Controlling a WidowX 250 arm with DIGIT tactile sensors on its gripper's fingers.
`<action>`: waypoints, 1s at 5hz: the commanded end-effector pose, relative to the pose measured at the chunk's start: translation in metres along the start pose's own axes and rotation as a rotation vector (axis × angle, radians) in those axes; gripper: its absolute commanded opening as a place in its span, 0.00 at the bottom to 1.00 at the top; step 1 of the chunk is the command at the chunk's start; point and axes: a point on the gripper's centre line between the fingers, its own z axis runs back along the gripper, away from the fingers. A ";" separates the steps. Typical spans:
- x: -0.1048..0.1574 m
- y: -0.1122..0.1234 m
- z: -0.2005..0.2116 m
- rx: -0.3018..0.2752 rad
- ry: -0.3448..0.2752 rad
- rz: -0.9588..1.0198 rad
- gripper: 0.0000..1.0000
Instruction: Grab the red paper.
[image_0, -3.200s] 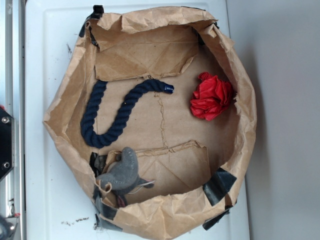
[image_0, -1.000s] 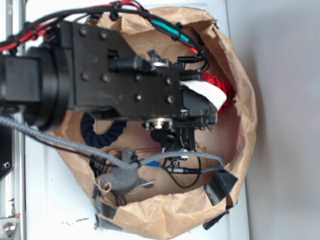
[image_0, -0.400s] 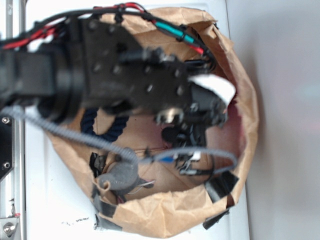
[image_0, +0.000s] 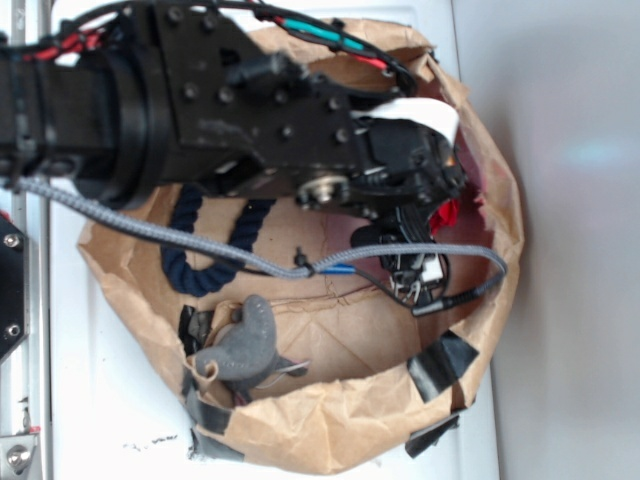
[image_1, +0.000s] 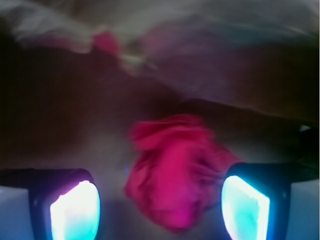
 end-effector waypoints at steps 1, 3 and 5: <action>0.016 -0.009 -0.025 0.070 0.003 0.041 1.00; 0.017 -0.010 -0.035 0.070 0.018 0.027 0.00; 0.016 -0.004 -0.006 0.011 0.020 -0.007 0.00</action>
